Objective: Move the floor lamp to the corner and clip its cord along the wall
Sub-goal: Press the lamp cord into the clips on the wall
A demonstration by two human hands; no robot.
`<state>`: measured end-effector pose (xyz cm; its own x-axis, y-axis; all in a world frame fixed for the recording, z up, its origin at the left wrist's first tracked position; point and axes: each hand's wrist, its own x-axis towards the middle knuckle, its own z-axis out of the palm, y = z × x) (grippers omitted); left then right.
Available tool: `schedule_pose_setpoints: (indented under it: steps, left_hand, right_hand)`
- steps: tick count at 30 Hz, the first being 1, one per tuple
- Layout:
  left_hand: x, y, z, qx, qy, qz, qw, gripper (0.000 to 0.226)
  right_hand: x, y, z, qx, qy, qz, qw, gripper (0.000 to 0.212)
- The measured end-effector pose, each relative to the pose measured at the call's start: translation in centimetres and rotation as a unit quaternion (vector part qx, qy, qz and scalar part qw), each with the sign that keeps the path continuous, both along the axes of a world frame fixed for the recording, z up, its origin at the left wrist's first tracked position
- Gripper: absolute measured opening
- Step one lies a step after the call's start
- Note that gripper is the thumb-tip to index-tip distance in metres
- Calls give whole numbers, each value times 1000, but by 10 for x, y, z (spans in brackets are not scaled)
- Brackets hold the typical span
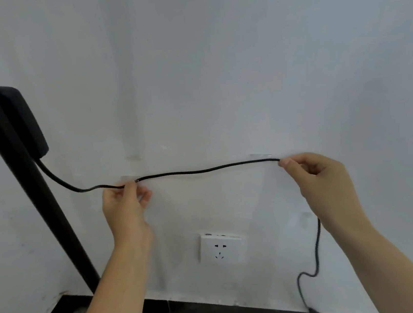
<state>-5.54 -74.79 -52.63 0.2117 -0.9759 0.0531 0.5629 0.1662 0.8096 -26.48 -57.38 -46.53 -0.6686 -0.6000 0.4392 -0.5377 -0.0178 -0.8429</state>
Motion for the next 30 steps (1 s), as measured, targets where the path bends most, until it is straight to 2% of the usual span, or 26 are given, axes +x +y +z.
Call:
schedule_pose_setpoints:
  steps: [8, 12, 15, 17, 19, 22, 25, 30]
  left_hand:
    - [2, -1, -1, 18, -5, -17, 1000, 16]
    - [4, -1, 0, 21, -5, -26, 999, 15]
    - [5, 0, 0, 18, -4, -35, 999, 14]
    - [7, -1, -1, 14, -11, -44, 999, 14]
    - [8, -3, -2, 10, -11, -53, 998, 16]
    - [8, -3, -2, 5, -7, -63, 998, 19]
    - [8, -1, -1, 3, -2, -69, 998, 20]
    - [9, -2, -4, -3, -2, -72, 997, 18]
  right_hand:
    - [-3, -6, 5, 31, 14, -27, 999, 27]
    - [-10, -7, 4, 89, -9, 9, 996, 35]
    - [-22, 6, -17, 118, -108, 100, 982, 36]
    - [-43, 27, -36, 121, -198, 157, 960, 29]
    - [-68, 49, -53, 110, -275, 173, 939, 22]
    - [-90, 72, -81, 105, -341, 141, 924, 23]
    - [-85, 74, -110, 96, -380, 105, 914, 14]
    - [-52, 49, -138, 37, -337, -1, 941, 10]
